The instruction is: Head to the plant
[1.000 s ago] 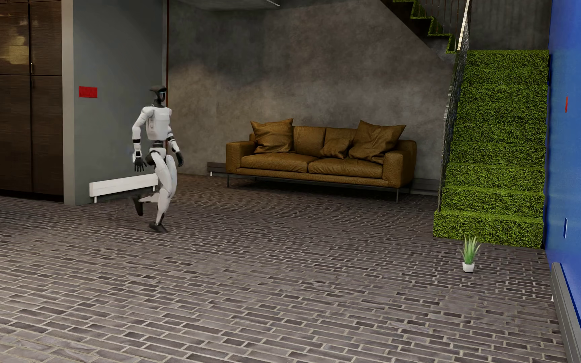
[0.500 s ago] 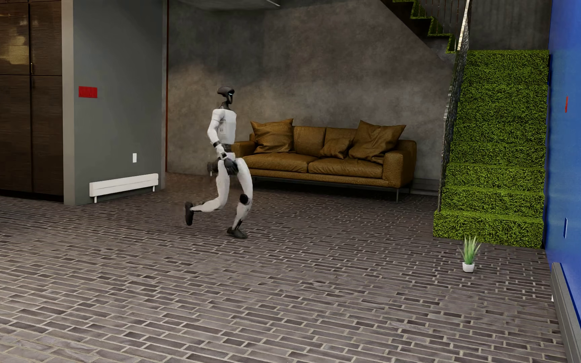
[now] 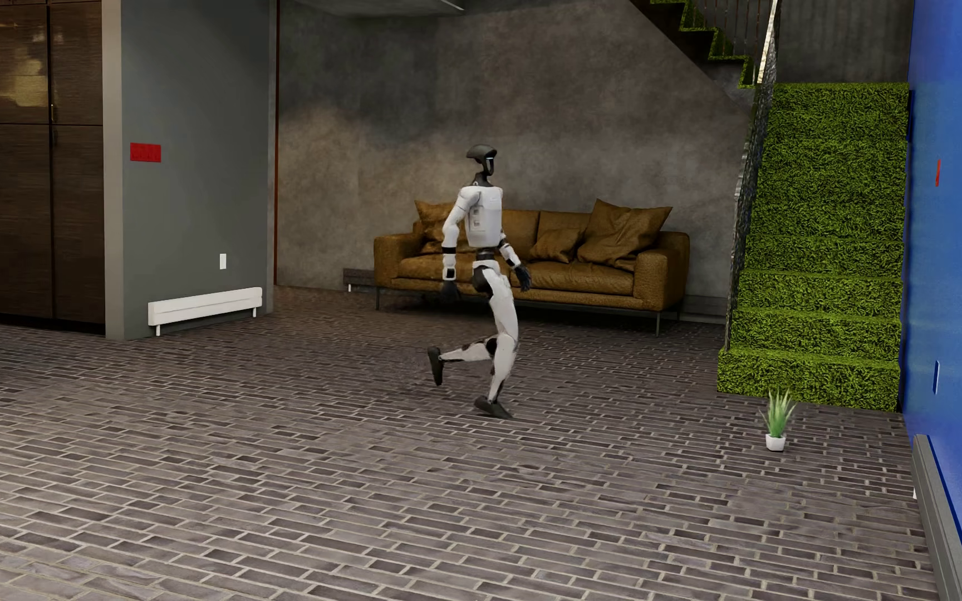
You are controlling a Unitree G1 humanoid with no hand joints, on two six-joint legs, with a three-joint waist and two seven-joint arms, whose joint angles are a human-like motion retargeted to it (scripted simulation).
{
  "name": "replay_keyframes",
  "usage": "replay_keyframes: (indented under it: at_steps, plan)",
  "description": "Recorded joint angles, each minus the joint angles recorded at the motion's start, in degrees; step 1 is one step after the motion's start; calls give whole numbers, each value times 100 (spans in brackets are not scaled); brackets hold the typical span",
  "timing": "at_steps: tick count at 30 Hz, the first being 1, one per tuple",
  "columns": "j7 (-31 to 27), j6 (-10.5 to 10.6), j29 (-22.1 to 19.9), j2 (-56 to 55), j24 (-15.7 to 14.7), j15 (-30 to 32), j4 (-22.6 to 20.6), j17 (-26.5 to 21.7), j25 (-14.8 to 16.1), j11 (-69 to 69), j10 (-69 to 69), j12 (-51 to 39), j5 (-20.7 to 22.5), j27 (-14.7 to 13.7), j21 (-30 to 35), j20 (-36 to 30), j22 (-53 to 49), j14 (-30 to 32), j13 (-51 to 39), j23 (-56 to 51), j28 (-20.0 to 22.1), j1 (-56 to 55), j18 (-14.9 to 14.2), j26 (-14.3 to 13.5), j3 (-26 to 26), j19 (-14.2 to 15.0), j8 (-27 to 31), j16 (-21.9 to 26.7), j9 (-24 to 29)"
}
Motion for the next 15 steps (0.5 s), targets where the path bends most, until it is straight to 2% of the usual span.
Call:
replay_keyframes:
  at_steps: [1,2,4,6,7,8,9,10,11,12,13,14,15]
  plan:
    - [0,-67,0,639,0,-409,-120,-43,0,-321,320,65,60,0,-245,-407,524,-930,-211,-410,0,-544,0,0,324,0,0,-34,-2]
    - [0,-279,0,1257,0,-818,-392,-19,0,-562,167,296,-91,0,-341,-574,843,-1418,-514,-639,0,-940,0,0,756,0,0,-15,6]
    - [0,-511,0,2162,0,-1613,-599,-119,0,-1020,-1326,723,-414,0,-738,-876,1291,-1442,-1100,-1492,0,-1659,0,0,1584,0,0,69,-25]
    - [0,-638,0,2726,0,-2172,-452,-115,0,-1324,-3622,1138,-602,0,-1435,-803,1504,-1281,-1717,-2147,0,-2023,0,0,2257,0,0,134,-138]
    - [0,-623,0,2888,0,-2491,-399,-157,0,-1385,-4557,1269,-592,0,-1671,-846,1612,-716,-2026,-2478,0,-2151,0,0,2369,0,0,142,-229]
    - [0,-643,0,3023,0,-2755,-342,-185,0,-1340,-6716,1434,-712,0,-1903,-880,1622,1154,-2272,-2651,0,-2376,0,0,2392,0,0,148,-336]
    - [0,-652,0,3233,0,-2914,-343,-258,0,-1269,-7055,1554,-818,0,-2069,-918,1640,1035,-2408,-2961,0,-2583,0,0,2425,0,0,152,-375]
    - [0,-643,0,3464,0,-2894,-351,-256,0,-1108,-4892,1635,-869,0,-2312,-904,1670,-588,-2411,-3204,0,-2856,0,0,2461,0,0,128,-343]
    - [0,-611,0,3627,0,-2753,-320,-194,0,-804,-4333,1649,-905,0,-2548,-1140,1743,-464,-2200,-3420,0,-2959,0,0,2558,0,0,150,-442]
    - [0,-726,0,3714,0,-2244,-362,-96,0,-295,-3700,1711,-1087,0,-2561,-853,1822,-116,-2076,-3245,0,-2987,0,0,2690,0,0,106,-491]
    - [0,-924,0,3747,0,-1274,-634,113,0,445,-3176,1684,-1318,0,-2559,-823,1919,-218,-1820,-2878,0,-2752,0,0,2627,0,0,135,-455]
    - [0,-927,0,3395,0,-391,-848,187,0,1512,-3161,1587,-1373,0,-2193,-562,1784,-602,-1584,-2521,0,-2404,0,0,2626,0,0,157,-424]
    - [0,-957,0,2665,0,20,-1073,236,0,2912,-3257,1466,-1429,0,-1762,-327,1637,-658,-1507,-2143,0,-2060,0,0,2720,0,0,69,-422]
